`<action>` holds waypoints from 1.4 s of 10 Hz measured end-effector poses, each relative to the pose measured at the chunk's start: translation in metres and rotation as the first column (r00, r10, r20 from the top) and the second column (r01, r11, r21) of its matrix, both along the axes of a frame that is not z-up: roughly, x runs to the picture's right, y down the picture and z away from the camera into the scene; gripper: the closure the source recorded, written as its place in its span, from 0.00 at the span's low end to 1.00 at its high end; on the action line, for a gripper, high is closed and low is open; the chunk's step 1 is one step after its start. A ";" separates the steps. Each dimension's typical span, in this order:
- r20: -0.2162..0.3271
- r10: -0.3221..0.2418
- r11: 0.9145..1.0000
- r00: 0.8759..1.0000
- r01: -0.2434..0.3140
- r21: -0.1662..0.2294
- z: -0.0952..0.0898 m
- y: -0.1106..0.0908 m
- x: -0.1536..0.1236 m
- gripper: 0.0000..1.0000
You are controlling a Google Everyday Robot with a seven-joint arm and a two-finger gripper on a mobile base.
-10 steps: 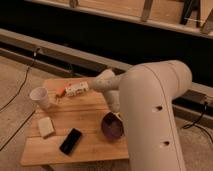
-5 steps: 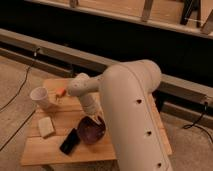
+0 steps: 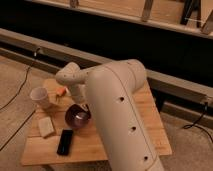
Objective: Drag the ceramic bowl in a circle
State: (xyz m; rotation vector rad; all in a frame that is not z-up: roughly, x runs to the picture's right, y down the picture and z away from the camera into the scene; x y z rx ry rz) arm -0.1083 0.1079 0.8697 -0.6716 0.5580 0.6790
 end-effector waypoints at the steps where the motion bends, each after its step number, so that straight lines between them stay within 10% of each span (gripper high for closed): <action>1: -0.010 0.019 1.000 1.000 -0.019 0.015 0.009 -0.009 0.002 1.00; 10: -0.136 0.151 0.980 0.979 -0.131 0.148 0.069 -0.089 0.053 1.00; 14: -0.278 0.213 0.971 0.937 -0.171 0.169 0.080 -0.101 0.131 1.00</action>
